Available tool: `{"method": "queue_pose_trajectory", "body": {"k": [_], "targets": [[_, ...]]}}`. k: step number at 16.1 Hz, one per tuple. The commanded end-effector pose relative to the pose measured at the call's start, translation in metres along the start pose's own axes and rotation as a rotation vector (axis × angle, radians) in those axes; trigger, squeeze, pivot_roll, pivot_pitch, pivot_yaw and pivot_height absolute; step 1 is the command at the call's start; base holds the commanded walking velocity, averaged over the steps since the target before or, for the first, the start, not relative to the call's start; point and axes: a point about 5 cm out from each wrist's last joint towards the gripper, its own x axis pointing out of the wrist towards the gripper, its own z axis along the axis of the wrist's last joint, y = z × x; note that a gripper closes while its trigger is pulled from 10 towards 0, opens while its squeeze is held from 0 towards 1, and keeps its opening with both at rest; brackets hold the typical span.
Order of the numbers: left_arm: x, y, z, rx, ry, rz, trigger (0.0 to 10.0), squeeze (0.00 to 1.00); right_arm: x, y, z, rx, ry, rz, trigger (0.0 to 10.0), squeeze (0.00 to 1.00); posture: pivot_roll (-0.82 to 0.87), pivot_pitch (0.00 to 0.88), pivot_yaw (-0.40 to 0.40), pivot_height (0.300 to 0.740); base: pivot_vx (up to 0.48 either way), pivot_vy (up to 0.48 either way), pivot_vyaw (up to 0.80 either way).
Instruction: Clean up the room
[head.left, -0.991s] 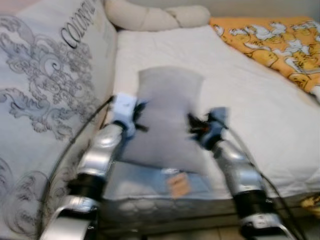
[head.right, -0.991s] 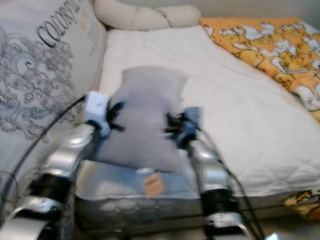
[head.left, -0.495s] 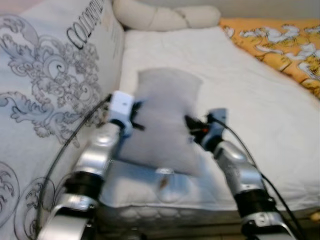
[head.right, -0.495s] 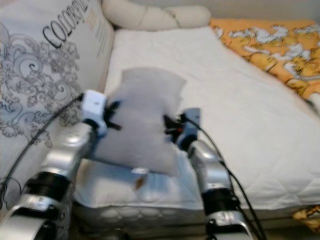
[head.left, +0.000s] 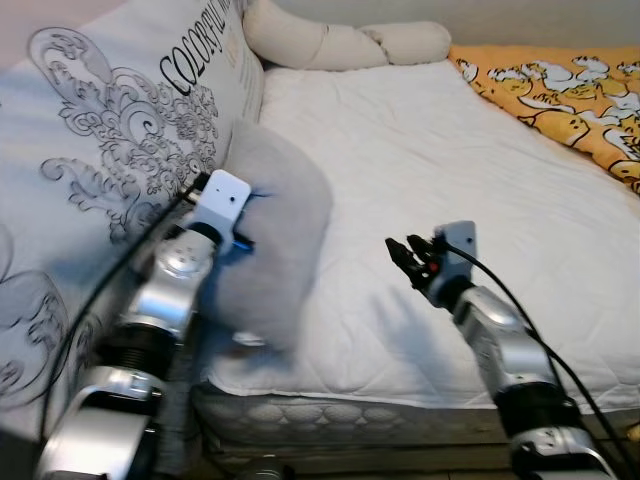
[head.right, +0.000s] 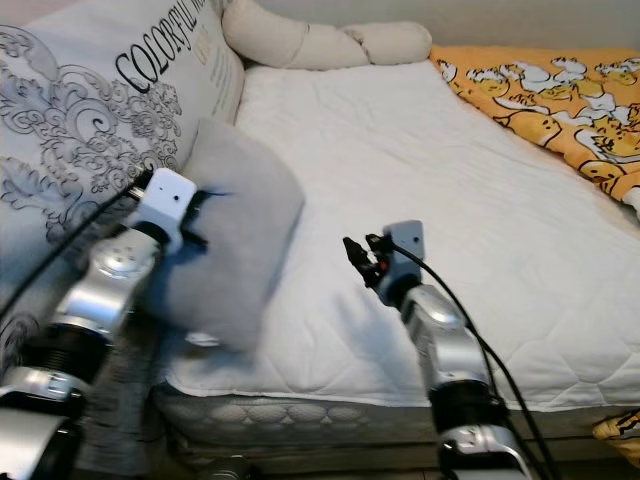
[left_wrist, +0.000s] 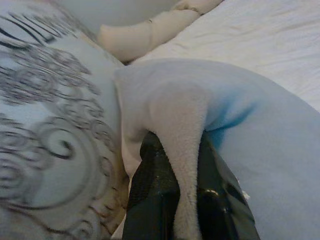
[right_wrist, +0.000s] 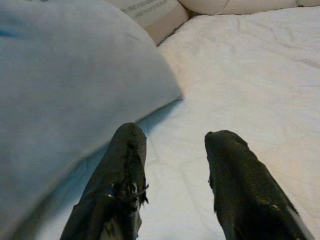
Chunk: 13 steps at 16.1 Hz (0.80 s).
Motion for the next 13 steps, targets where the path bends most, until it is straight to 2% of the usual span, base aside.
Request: {"method": "queue_pose_trajectory", "body": {"k": [1,2,4,5,6,7,8,10,11,13], "targets": [[0.006,0.005,0.022,0.121,-0.077,-0.026,10.0,0.00,-0.002,0.006,0.004,-0.015,-0.027,0.079,10.0,1.00,0.11,0.000,0.051,0.740,0.000,0.000,0.00],[0.006,0.011,0.021,0.216,-0.043,-0.037,10.0,0.00,-0.007,0.014,0.007,-0.023,-0.038,0.203,10.0,1.00,0.11,0.000,0.051,0.740,0.000,0.000,0.00],[0.006,0.017,0.018,0.250,0.002,-0.017,10.0,0.00,-0.012,0.021,0.010,-0.023,-0.058,0.302,10.0,1.00,0.11,0.000,0.053,0.740,0.000,0.000,0.00],[0.006,0.024,0.014,0.302,0.061,0.023,10.0,0.00,-0.021,0.029,0.015,0.006,-0.071,0.428,10.0,1.00,0.11,0.000,0.055,0.740,0.000,0.000,0.00],[0.005,0.027,0.015,0.254,0.096,0.081,10.0,0.00,-0.032,0.034,0.018,0.045,-0.057,0.556,10.0,1.00,0.11,0.000,0.055,0.740,0.000,0.000,0.00],[0.004,0.025,0.015,0.245,0.106,0.086,10.0,0.00,-0.035,0.034,0.017,0.045,-0.049,0.580,10.0,1.00,0.11,0.000,0.056,0.740,0.000,0.000,0.00],[0.004,0.019,0.008,0.206,0.162,0.107,10.0,0.00,-0.040,0.033,0.014,0.032,-0.022,0.615,10.0,1.00,0.11,0.000,0.059,0.740,0.000,0.000,0.00],[0.002,0.017,-0.001,0.177,0.235,0.165,10.0,0.00,-0.045,0.033,0.012,0.022,0.004,0.646,10.0,1.00,0.10,0.000,0.061,0.740,0.000,0.000,0.00],[0.001,0.016,0.001,0.211,0.236,0.182,10.0,0.00,-0.048,0.034,0.013,0.027,0.009,0.660,10.0,1.00,0.10,0.000,0.062,0.740,0.000,0.000,0.00],[-0.003,0.015,0.008,0.227,0.214,0.235,10.0,0.00,-0.052,0.036,0.013,0.039,0.018,0.695,10.0,1.00,0.11,0.000,0.063,0.740,0.000,0.000,0.00]]}}
